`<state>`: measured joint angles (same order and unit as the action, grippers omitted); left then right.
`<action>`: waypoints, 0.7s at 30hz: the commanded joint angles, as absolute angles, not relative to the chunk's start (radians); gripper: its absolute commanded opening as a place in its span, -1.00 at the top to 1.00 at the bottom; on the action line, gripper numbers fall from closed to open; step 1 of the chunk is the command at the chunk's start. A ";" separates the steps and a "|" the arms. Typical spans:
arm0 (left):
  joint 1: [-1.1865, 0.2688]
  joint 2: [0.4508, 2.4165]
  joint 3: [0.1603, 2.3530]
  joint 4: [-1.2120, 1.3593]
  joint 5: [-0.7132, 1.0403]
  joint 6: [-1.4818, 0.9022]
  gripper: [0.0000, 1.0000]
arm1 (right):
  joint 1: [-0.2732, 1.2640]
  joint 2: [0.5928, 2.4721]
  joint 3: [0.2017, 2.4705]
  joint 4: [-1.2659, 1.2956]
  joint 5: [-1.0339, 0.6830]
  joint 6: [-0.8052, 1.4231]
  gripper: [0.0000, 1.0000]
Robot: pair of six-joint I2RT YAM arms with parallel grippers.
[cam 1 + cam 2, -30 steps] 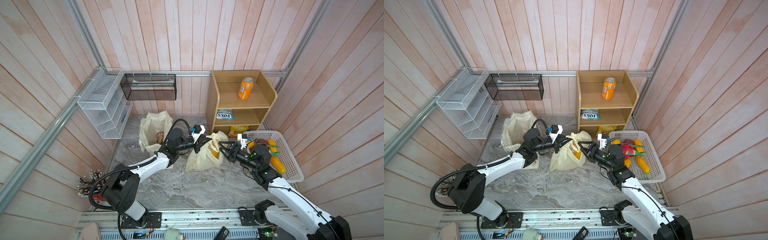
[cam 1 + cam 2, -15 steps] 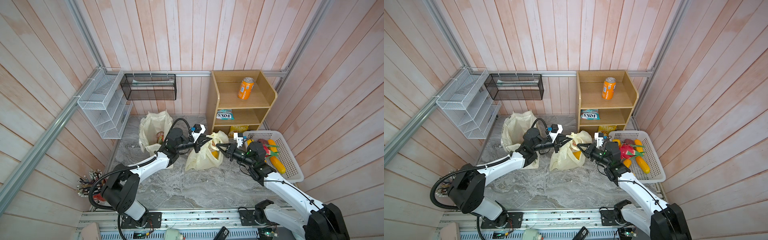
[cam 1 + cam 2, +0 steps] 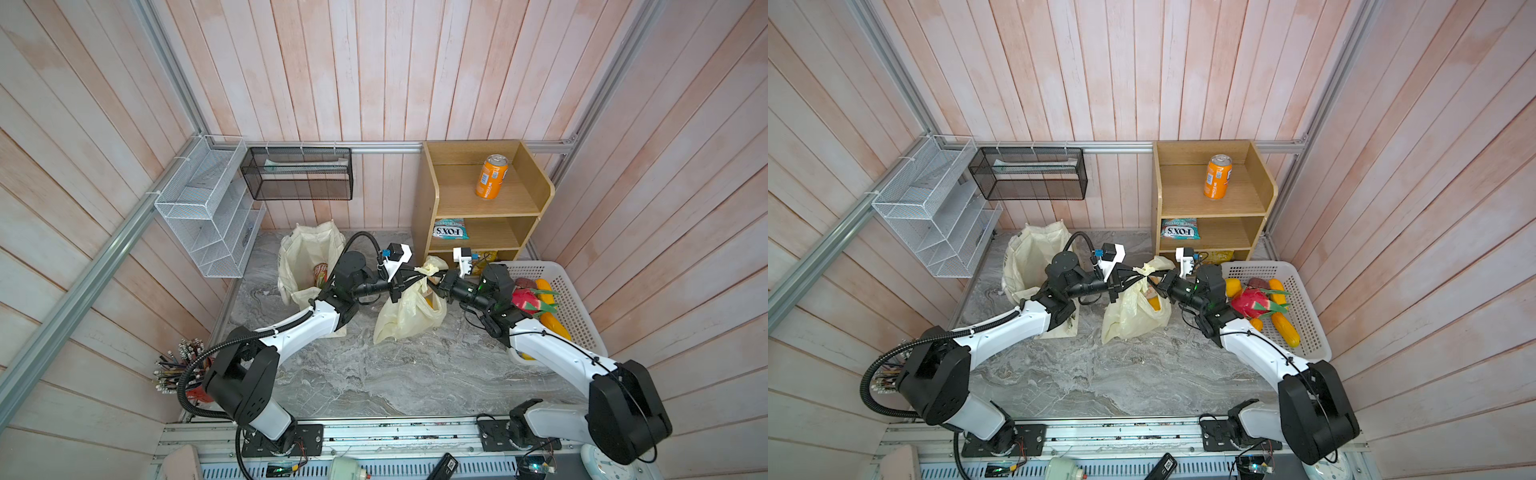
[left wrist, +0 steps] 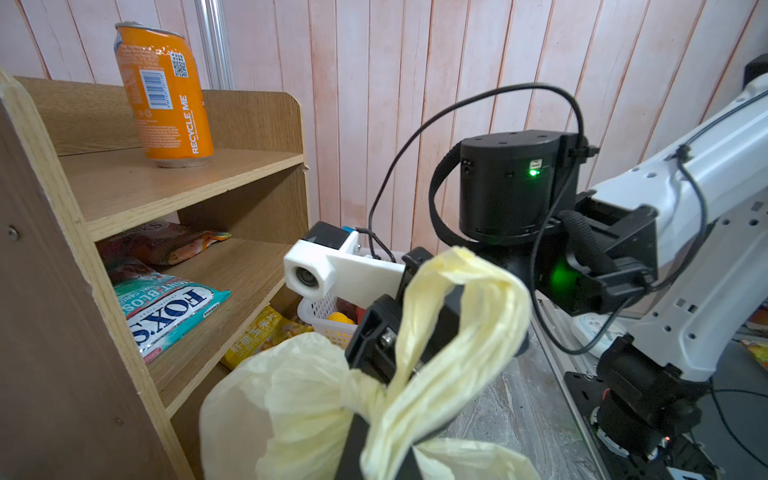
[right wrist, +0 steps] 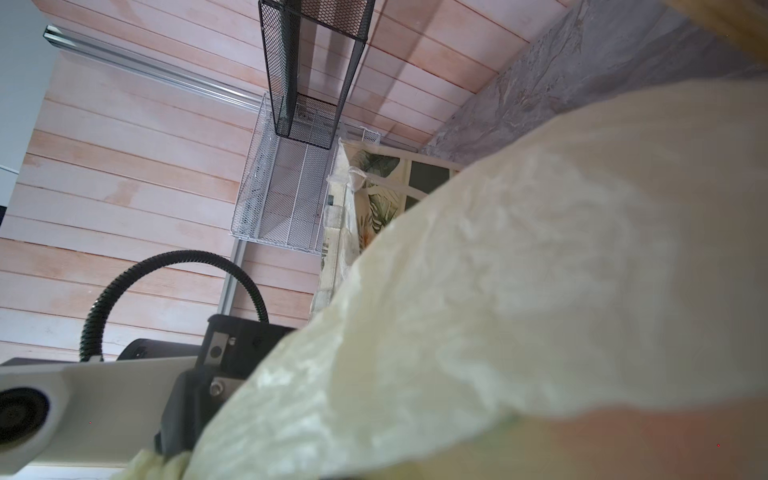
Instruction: Place the mixed food into the grocery bags and tie them
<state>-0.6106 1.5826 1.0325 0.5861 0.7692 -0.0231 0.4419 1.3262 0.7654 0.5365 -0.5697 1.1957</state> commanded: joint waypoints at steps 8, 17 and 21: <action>-0.623 1.577 1.047 0.612 0.869 -0.038 1.00 | 0.422 1.428 0.840 0.675 -0.496 1.163 1.00; -0.577 1.543 0.985 0.685 0.816 -0.070 1.00 | 0.412 1.304 0.715 0.566 -0.499 1.134 1.00; -0.534 1.549 0.966 0.783 0.836 -0.173 1.00 | 0.390 1.190 0.615 0.497 -0.476 1.127 1.00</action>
